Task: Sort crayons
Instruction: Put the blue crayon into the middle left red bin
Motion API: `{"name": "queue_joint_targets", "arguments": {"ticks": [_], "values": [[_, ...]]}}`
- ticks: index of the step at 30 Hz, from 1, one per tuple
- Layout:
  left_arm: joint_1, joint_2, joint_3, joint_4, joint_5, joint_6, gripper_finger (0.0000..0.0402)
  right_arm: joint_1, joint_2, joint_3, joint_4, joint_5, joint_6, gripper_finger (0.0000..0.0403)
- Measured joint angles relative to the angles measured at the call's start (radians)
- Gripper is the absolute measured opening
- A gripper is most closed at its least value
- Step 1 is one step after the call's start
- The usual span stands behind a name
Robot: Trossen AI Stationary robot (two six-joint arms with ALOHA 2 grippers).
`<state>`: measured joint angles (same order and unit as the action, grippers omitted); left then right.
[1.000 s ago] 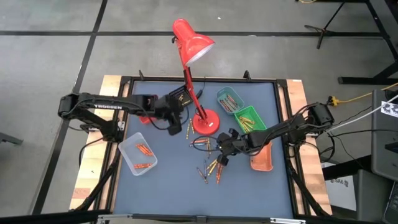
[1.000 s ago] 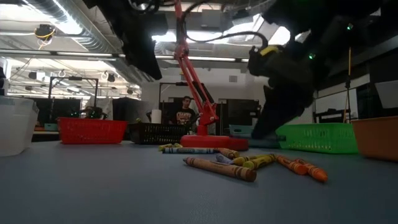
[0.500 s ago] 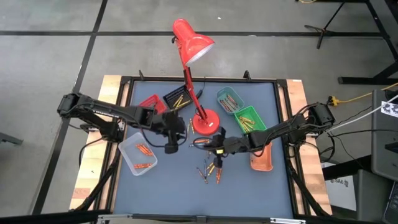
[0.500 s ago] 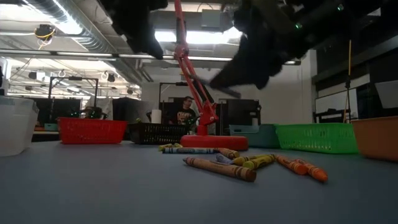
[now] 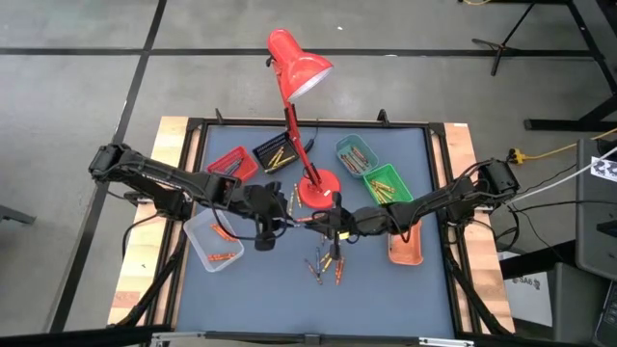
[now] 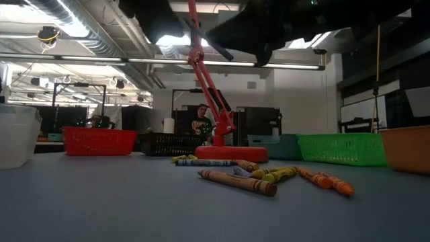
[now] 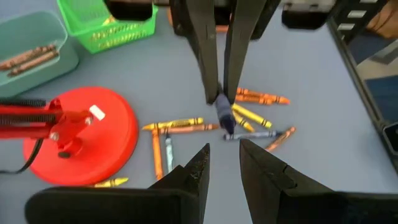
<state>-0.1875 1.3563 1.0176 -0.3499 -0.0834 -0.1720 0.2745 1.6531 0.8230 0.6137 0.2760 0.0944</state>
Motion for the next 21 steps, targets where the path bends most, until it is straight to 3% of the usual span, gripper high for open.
{"name": "queue_joint_targets", "arguments": {"ticks": [12, 21], "values": [[0.001, 0.0, 0.0, 0.126, -0.001, 0.0, 0.0071, 0.0, 0.0, 0.0, 0.045, 0.0, -0.025, 0.0016], [0.001, 0.0, 0.0, 0.126, -0.002, 0.0, 0.0071, 0.0, 0.0, 0.0, 0.045, 0.0, -0.026, 0.0017]]}}
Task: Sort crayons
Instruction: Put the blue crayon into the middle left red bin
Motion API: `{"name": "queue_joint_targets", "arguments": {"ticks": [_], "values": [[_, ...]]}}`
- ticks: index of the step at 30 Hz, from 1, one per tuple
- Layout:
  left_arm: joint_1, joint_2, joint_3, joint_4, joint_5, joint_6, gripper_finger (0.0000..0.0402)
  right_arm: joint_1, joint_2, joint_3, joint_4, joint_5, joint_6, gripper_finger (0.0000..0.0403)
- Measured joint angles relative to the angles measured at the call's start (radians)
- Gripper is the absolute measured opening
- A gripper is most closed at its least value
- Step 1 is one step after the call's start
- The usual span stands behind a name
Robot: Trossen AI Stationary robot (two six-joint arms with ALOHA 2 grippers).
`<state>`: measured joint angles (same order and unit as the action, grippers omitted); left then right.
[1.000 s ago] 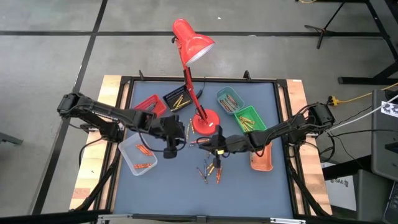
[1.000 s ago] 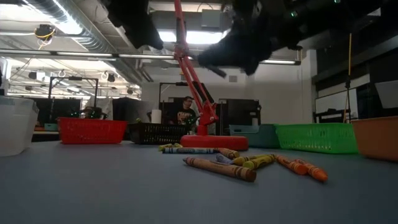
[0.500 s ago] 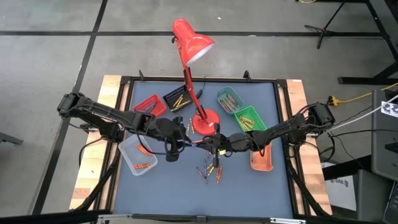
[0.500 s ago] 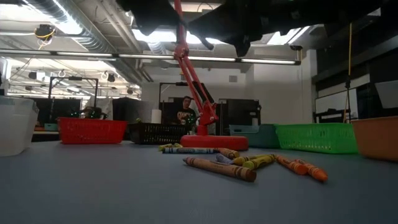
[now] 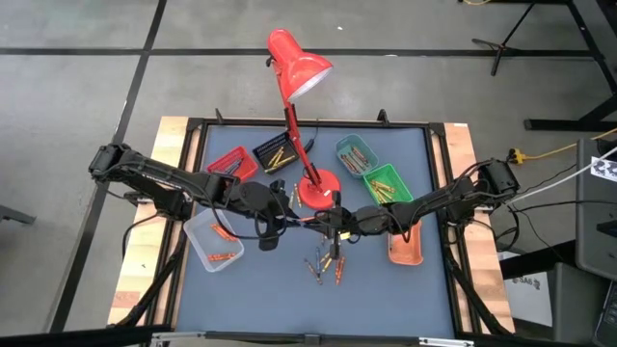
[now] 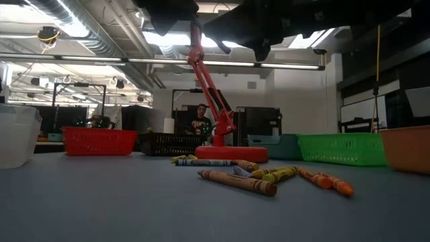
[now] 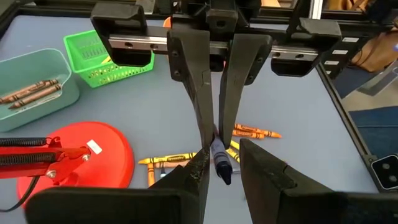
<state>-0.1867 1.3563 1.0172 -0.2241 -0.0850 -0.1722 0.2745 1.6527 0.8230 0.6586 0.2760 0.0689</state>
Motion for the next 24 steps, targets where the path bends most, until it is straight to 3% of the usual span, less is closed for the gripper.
{"name": "queue_joint_targets", "arguments": {"ticks": [5, 14, 24], "values": [[0.0, 0.0, 0.0, -0.001, -0.006, 0.0, 0.0065, 0.0, 0.0, 0.0, 0.0, 0.0, 0.0, 0.0017], [0.001, 0.0, 0.0, -0.003, -0.008, 0.0, 0.0006, 0.001, 0.0, 0.001, -0.002, -0.001, 0.0, 0.0017], [0.001, 0.0, 0.0, -0.003, -0.02, 0.0, 0.0006, 0.001, 0.0, 0.001, -0.002, 0.0, 0.0, 0.0017]]}}
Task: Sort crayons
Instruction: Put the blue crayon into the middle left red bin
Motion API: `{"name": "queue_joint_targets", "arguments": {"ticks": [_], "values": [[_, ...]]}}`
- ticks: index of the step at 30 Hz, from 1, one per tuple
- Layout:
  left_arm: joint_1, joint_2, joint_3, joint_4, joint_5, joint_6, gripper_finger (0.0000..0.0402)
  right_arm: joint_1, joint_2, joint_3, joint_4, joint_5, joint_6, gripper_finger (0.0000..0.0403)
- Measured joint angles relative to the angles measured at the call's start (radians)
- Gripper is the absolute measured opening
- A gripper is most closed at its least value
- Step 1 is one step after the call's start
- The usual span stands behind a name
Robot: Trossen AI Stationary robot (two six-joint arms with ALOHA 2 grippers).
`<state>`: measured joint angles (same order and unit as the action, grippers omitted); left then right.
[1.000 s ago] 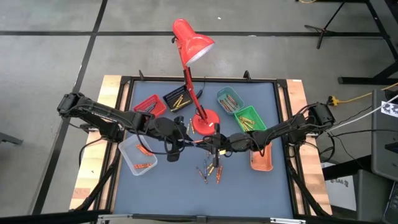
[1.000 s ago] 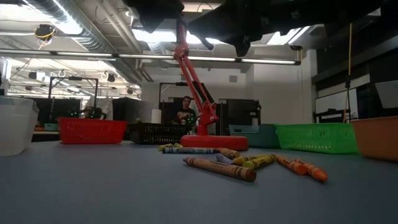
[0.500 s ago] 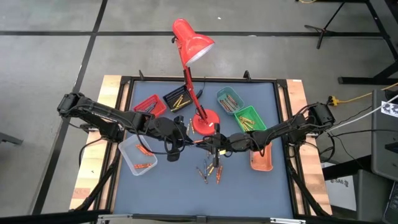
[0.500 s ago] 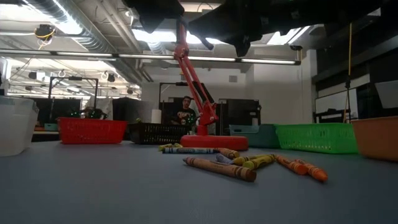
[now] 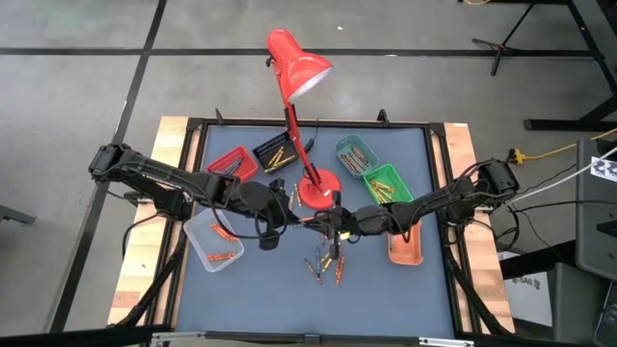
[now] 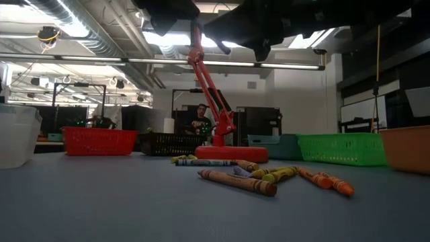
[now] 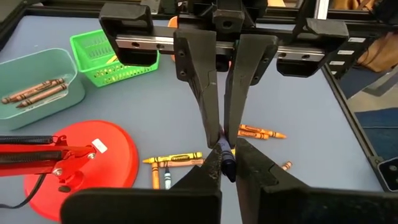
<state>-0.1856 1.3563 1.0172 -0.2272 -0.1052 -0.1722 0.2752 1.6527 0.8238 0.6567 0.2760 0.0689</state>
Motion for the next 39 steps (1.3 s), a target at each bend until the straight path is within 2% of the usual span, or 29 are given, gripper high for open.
{"name": "queue_joint_targets", "arguments": {"ticks": [13, 21, 25, 34, 39], "values": [[0.005, 0.0, 0.0, 0.0, -0.019, 0.0, 0.0003, -0.001, 0.0, 0.0, -0.003, -0.002, 0.002, 0.0023], [0.005, 0.0, -0.001, -0.014, -0.023, 0.0, 0.0003, -0.001, 0.0, 0.0, -0.004, 0.026, 0.004, 0.0104], [0.009, -0.003, -0.001, -0.049, -0.023, 0.0, 0.0003, -0.001, -0.001, 0.0, -0.049, 0.046, 0.004, 0.0131], [0.072, -0.079, -0.001, -0.272, -0.058, -0.001, 0.0002, -0.001, -0.001, 0.0, -0.298, 0.045, 0.03, 0.014], [0.126, -0.168, -0.001, -0.491, -0.173, -0.006, 0.0002, -0.001, -0.001, 0.0, -0.448, 0.045, 0.093, 0.014]]}}
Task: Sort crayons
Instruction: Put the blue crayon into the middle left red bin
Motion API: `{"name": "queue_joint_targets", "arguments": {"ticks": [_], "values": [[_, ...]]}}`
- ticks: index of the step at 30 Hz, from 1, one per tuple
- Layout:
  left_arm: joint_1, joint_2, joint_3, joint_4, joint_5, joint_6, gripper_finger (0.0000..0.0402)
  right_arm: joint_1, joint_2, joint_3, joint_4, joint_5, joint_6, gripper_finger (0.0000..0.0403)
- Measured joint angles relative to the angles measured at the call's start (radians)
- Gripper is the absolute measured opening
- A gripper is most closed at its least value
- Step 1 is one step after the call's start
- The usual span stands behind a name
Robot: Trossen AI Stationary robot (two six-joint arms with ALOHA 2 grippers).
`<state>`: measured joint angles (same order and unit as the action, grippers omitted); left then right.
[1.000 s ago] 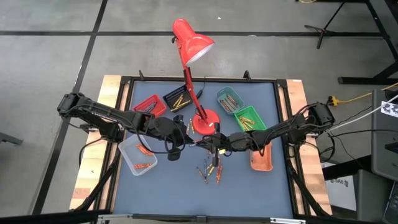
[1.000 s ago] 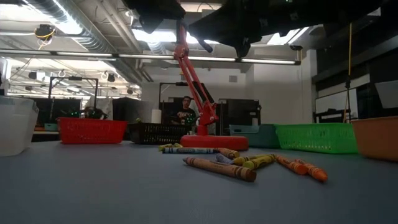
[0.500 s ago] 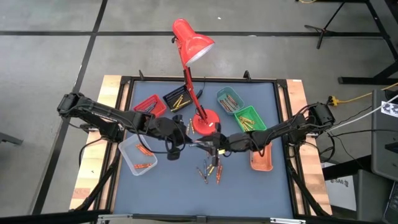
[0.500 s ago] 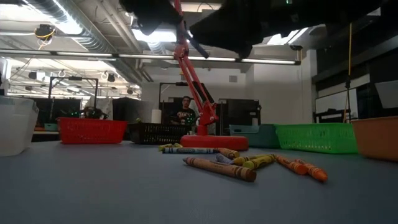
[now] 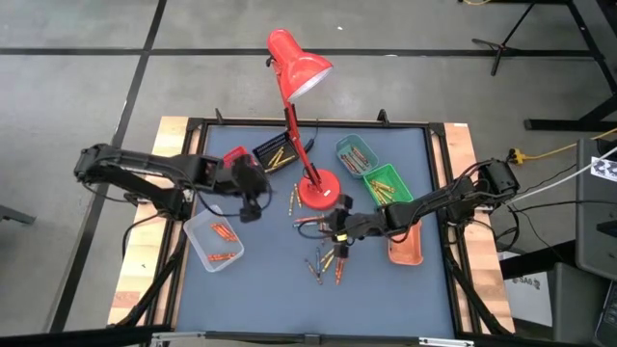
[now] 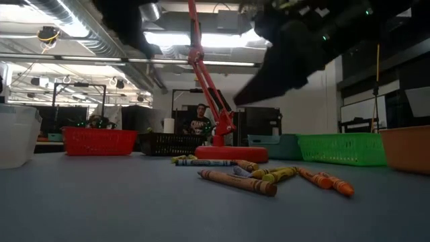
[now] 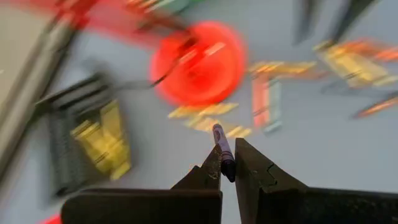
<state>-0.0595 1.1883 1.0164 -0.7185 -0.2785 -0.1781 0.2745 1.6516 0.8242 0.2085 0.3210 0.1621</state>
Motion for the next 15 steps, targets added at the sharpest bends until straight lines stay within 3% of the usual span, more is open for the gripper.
{"name": "queue_joint_targets", "arguments": {"ticks": [8, 15], "values": [[0.116, -0.097, 0.0, -0.412, -0.28, -0.144, 0.0002, 0.0, 0.0, 0.0, -0.082, -0.017, 0.041, 0.014], [0.229, -0.096, 0.0, -0.588, -0.31, -0.264, 0.0002, 0.001, 0.0, 0.0, -0.086, -0.079, 0.051, 0.014]]}}
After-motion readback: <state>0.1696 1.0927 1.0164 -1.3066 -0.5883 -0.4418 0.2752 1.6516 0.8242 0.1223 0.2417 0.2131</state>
